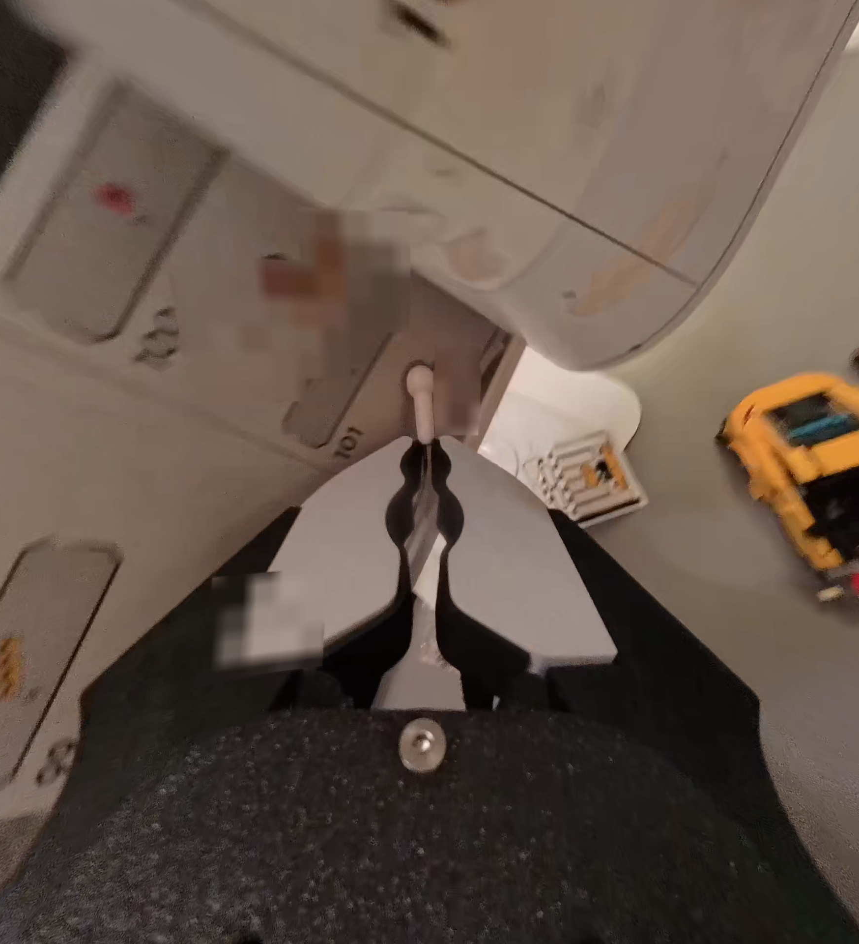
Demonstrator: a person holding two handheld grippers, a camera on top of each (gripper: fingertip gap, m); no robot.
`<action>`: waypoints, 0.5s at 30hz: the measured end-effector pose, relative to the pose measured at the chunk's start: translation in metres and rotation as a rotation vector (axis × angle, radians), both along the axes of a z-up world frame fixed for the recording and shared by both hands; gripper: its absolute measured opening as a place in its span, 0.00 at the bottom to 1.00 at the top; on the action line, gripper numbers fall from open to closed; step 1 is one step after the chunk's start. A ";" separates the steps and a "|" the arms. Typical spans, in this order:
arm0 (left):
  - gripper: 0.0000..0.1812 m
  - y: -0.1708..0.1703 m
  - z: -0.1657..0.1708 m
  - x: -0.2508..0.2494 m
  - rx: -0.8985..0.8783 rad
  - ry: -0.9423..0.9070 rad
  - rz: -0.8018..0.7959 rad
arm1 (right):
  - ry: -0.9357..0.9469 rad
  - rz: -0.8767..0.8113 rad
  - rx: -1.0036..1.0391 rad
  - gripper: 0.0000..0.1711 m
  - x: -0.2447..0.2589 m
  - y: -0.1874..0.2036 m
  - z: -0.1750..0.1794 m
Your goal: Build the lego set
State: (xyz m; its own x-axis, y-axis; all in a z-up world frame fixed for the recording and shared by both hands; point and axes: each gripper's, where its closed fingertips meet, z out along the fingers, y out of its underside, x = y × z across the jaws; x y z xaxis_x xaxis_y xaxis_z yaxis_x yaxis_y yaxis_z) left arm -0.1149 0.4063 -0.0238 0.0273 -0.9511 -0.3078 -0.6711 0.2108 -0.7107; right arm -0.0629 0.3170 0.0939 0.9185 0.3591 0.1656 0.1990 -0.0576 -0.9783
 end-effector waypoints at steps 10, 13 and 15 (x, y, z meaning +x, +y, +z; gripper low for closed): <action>0.02 0.062 0.023 -0.089 -0.730 -1.014 0.446 | -0.025 0.135 -0.121 0.00 -0.099 0.060 -0.021; 0.02 0.063 0.016 -0.096 -0.899 -1.227 0.494 | -0.071 0.138 -0.157 0.00 -0.127 0.100 -0.047; 0.03 0.065 0.007 -0.101 -0.866 -1.262 0.548 | -0.120 0.142 -0.164 0.04 -0.141 0.116 -0.061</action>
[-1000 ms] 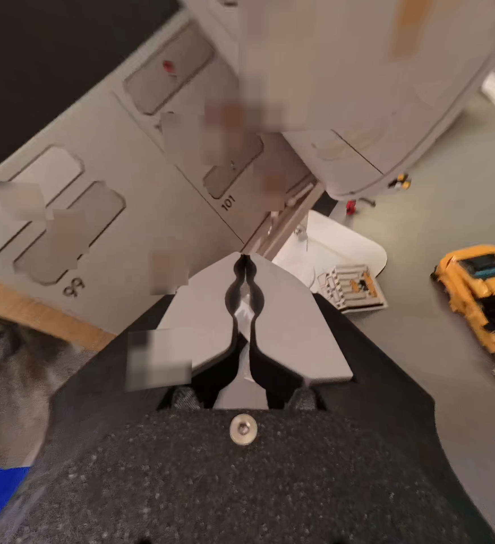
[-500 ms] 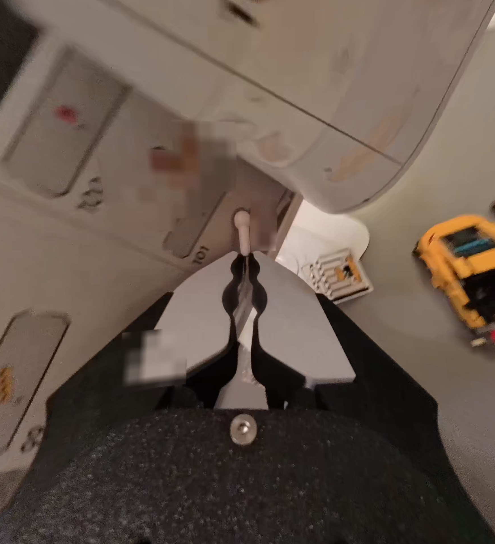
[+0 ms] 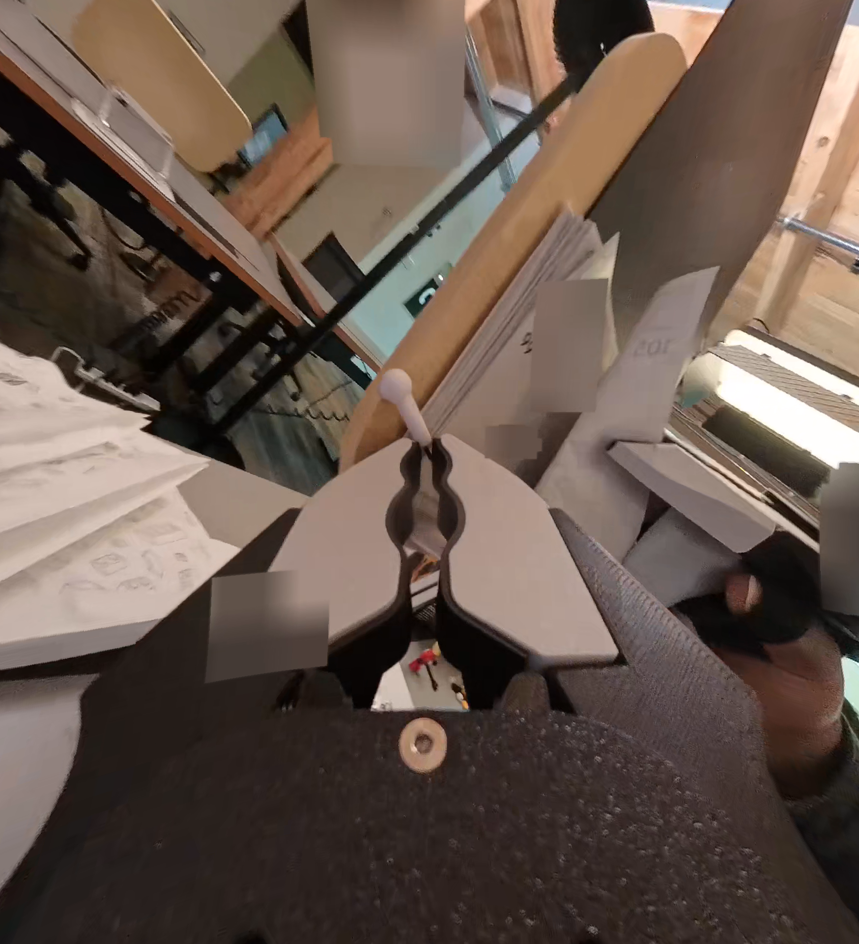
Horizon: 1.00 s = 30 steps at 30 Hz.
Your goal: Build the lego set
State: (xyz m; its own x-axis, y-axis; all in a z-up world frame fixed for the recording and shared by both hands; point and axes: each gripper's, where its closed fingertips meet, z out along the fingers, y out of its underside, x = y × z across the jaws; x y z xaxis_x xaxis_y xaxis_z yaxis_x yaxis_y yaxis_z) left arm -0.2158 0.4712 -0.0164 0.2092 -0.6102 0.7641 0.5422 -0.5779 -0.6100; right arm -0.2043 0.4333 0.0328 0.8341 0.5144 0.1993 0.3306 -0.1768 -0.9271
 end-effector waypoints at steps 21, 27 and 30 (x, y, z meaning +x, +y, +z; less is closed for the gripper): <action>0.03 -0.002 -0.031 -0.008 -0.095 -0.270 -0.022 | -0.952 -0.290 0.210 0.04 0.107 -0.017 -0.036; 0.03 -0.008 -0.030 -0.011 -0.075 -0.379 -0.018 | -0.910 -0.256 0.283 0.05 0.085 0.005 -0.031; 0.02 -0.016 -0.012 -0.015 0.036 -0.331 0.020 | -0.925 -0.250 0.288 0.04 0.078 0.007 -0.032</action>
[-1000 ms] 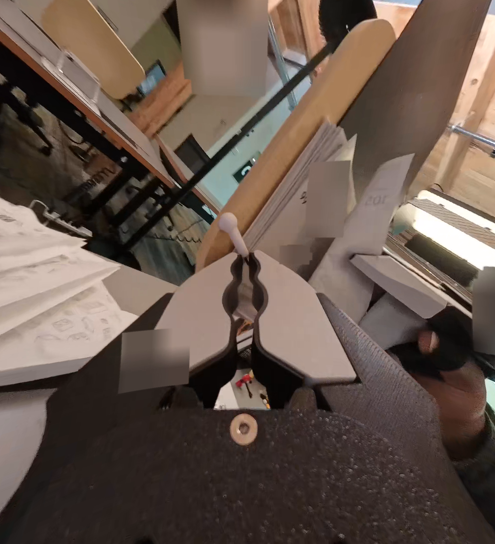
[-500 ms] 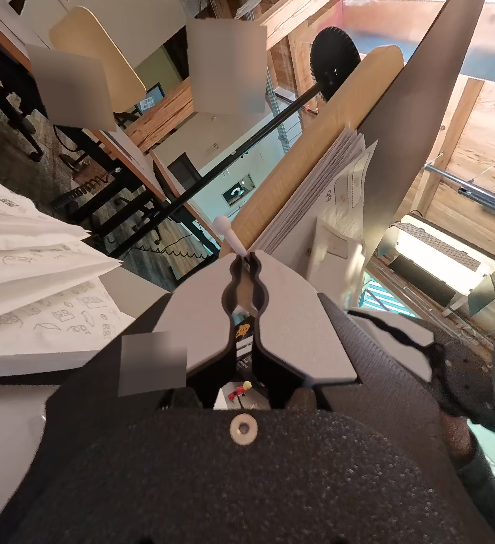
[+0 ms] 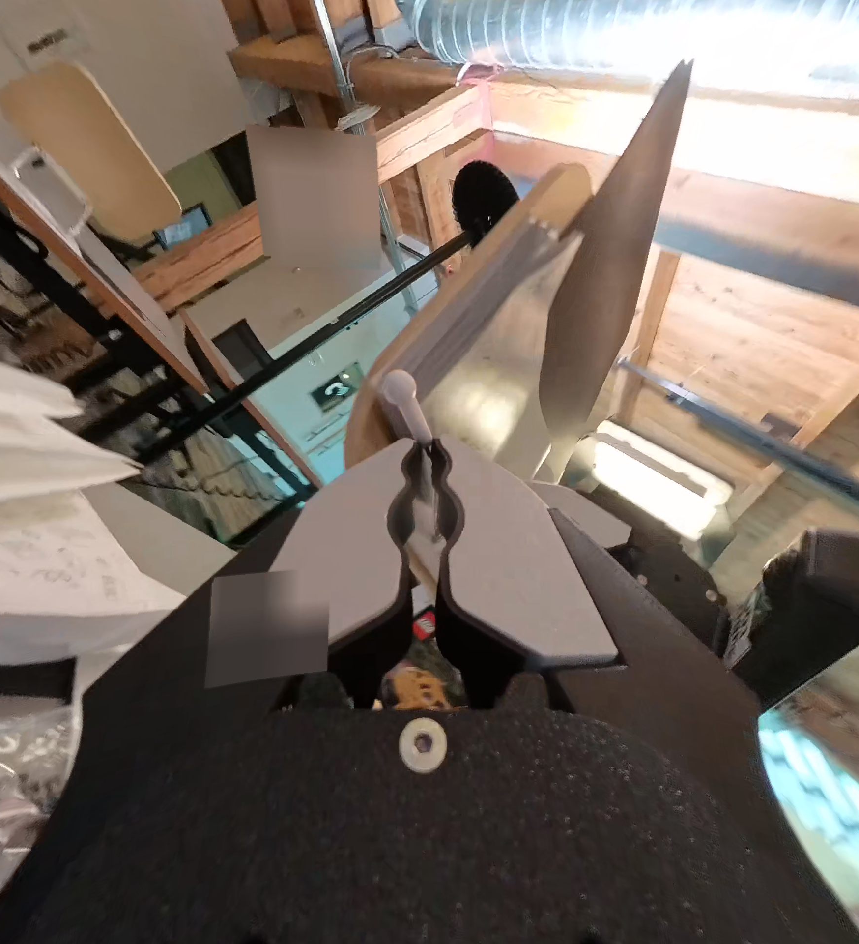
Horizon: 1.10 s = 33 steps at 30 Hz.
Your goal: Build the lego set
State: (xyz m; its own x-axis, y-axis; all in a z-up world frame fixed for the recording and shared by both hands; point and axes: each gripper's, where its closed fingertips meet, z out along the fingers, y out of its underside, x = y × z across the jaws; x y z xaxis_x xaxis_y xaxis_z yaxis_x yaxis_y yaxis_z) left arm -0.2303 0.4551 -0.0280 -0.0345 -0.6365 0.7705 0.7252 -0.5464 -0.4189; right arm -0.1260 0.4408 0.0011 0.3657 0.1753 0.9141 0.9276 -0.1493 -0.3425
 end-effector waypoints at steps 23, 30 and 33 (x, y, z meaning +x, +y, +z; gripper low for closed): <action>0.01 -0.023 0.037 0.098 0.665 1.061 0.013 | 0.296 0.043 -0.054 0.05 0.013 -0.027 0.003; 0.01 -0.021 0.038 0.099 0.649 1.069 0.032 | 0.215 -0.071 -0.040 0.01 0.082 -0.051 -0.013; 0.01 -0.022 0.037 0.100 0.646 1.079 0.042 | 0.170 -0.020 -0.030 0.00 0.092 -0.052 -0.012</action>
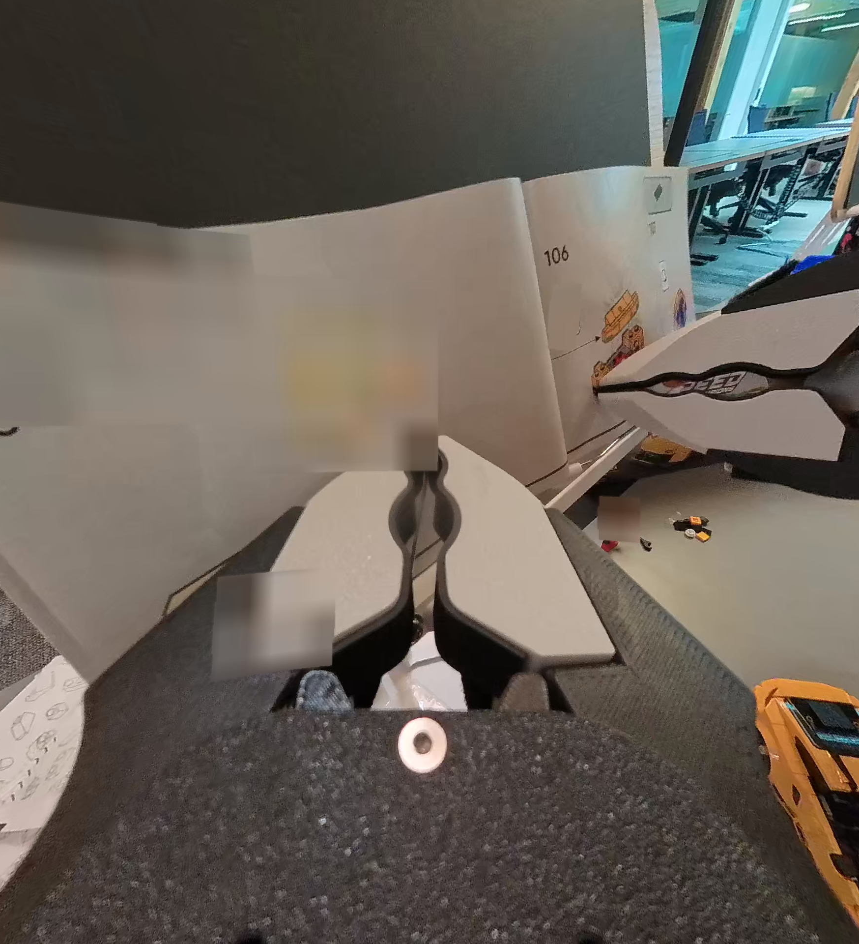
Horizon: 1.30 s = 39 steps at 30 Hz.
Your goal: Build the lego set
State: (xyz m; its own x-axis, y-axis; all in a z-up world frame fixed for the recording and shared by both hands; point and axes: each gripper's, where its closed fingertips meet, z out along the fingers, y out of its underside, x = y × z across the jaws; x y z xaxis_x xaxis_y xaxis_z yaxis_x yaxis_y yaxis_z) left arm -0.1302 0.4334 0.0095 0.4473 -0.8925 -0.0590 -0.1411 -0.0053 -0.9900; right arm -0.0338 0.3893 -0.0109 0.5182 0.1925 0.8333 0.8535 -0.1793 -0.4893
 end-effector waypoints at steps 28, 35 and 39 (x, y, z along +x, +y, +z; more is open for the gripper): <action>0.07 -0.035 -0.015 0.010 0.384 0.347 -0.058 | 0.238 0.110 0.057 0.04 0.022 -0.014 0.011; 0.04 -0.051 0.009 -0.026 0.252 0.014 0.059 | 0.607 0.120 0.219 0.08 0.015 -0.060 0.040; 0.03 -0.056 0.003 -0.032 0.167 -0.083 0.081 | 0.707 0.141 0.245 0.07 -0.005 -0.090 0.035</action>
State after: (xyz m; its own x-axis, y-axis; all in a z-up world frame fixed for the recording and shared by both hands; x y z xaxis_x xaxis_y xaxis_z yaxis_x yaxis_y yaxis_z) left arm -0.1618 0.3777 0.0124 0.5267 -0.8344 -0.1627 -0.0645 0.1516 -0.9863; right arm -0.0384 0.2992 0.0244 0.9288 0.1486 0.3395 0.3289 0.0918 -0.9399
